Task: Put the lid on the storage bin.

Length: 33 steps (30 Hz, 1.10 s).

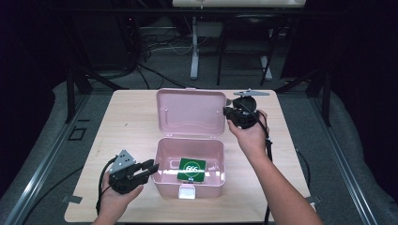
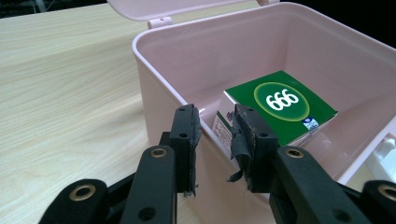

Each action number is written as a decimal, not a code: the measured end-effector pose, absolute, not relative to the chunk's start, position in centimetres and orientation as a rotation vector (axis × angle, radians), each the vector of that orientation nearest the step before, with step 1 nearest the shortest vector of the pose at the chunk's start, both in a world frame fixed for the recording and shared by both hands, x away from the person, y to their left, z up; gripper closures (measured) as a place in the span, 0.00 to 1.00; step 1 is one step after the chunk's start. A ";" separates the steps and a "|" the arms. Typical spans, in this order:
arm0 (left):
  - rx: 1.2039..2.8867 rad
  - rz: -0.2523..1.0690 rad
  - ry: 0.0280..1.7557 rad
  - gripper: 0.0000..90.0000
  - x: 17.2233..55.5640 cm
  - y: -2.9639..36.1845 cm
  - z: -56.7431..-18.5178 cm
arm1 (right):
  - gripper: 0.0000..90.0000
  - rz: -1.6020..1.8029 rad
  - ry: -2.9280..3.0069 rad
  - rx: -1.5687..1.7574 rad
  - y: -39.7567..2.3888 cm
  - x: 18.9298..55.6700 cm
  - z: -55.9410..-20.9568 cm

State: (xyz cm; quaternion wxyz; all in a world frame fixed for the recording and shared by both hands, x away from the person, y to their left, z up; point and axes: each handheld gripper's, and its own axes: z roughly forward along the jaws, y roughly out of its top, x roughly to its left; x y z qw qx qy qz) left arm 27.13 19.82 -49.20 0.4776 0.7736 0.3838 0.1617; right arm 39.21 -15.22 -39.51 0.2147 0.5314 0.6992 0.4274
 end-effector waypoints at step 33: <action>1.887 0.398 0.936 0.78 27.1 19.8 -49.2 | 0.96 1.227 1.913 1.334 -15.3 34.3 -39.5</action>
